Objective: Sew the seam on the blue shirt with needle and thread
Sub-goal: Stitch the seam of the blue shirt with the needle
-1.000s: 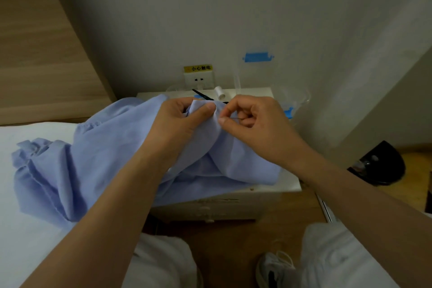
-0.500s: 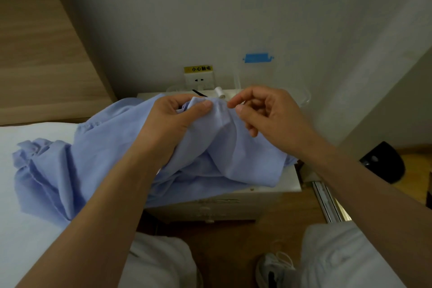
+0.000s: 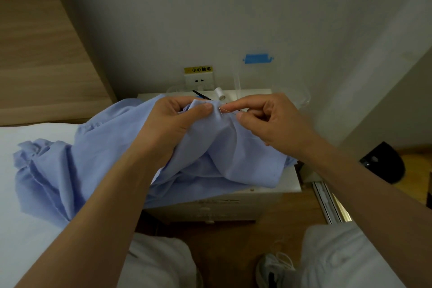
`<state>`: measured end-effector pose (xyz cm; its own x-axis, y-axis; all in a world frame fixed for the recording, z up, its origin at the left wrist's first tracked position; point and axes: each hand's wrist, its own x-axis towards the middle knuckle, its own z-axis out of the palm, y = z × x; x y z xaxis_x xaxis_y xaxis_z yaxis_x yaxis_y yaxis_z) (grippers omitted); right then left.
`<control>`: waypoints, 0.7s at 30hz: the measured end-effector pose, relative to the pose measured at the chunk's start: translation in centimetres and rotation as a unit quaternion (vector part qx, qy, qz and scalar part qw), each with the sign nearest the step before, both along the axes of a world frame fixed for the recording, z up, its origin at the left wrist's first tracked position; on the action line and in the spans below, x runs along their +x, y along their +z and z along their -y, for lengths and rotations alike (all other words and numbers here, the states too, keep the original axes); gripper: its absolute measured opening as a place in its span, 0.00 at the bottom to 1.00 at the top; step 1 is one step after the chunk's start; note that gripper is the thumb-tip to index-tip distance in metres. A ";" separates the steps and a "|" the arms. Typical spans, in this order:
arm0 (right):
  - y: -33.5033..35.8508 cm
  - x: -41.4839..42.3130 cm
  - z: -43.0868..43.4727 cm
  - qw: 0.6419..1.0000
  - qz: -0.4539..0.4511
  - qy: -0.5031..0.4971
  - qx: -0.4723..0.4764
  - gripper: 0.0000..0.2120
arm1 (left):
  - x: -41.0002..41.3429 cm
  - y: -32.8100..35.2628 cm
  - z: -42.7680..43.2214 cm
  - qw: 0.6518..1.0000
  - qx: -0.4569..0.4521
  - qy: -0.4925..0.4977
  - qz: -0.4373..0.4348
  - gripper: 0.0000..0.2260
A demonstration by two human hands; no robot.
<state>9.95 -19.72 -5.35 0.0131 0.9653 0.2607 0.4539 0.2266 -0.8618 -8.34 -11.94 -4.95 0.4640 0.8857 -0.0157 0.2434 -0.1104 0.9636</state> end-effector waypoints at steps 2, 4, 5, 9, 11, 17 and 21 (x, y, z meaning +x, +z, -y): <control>0.0 0.0 0.0 1.000 0.001 0.003 -0.004 0.13 | 0.0 0.0 0.1 1.000 -0.006 -0.011 0.003 0.06; 0.0 0.1 0.0 1.000 0.002 0.005 -0.004 0.13 | 0.0 0.1 0.2 0.999 -0.024 -0.025 0.019 0.05; 0.0 0.1 0.0 1.000 0.004 0.006 -0.004 0.13 | -0.1 0.1 0.2 0.999 -0.028 -0.028 0.022 0.05; 0.0 0.3 0.1 1.000 0.012 0.008 -0.013 0.13 | -0.1 -0.1 0.1 1.000 -0.009 -0.018 0.006 0.10; 0.0 0.5 0.0 0.999 0.017 0.007 -0.035 0.14 | -0.1 -0.1 0.2 0.999 0.029 -0.010 -0.018 0.08; 0.1 0.7 -0.3 0.986 0.009 0.065 -0.155 0.19 | -0.1 0.3 0.5 0.987 0.134 -0.051 -0.075 0.06; -0.1 0.6 -0.3 0.988 -0.019 0.060 -0.142 0.08 | -0.1 0.2 0.2 0.986 0.138 -0.040 -0.082 0.05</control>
